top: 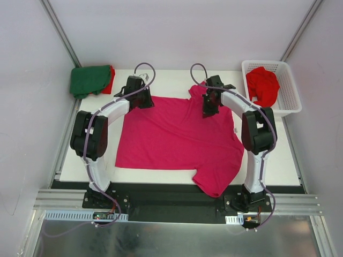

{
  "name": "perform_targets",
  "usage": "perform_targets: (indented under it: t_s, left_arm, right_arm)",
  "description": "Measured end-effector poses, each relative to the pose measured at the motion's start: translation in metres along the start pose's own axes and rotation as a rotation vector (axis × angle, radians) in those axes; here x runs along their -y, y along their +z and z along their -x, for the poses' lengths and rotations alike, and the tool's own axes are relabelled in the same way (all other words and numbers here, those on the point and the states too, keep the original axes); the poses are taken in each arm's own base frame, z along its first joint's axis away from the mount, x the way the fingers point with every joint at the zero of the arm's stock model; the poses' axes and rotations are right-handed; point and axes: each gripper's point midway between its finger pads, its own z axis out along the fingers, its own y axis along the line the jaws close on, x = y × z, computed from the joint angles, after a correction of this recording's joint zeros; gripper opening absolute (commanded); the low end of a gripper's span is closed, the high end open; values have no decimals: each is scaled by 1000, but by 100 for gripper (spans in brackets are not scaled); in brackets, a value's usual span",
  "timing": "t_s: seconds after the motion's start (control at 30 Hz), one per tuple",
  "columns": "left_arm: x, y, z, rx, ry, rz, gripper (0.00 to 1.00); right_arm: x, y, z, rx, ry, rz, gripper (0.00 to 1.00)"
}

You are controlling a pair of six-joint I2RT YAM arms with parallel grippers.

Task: Fold and stack the t-shirts
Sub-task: Flatten out the tshirt

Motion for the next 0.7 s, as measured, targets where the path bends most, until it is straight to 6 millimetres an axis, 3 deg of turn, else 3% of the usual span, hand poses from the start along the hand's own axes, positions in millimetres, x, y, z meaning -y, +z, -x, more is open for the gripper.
perform_targets:
  t_s: [0.17,0.37,0.53,0.7]
  left_arm:
    - [-1,14,6,-4,1,2,0]
    - [-11,31,-9,-62,-12,21,0]
    - [-16,40,-23,-127,-29,25,0]
    - [-20,51,-23,-162,-43,22,0]
  right_arm:
    - [1,12,2,-21,2,-7,1]
    - [6,34,-2,-71,9,-29,1]
    - [9,35,4,-72,18,-29,1]
    - [10,37,8,-72,25,-29,1]
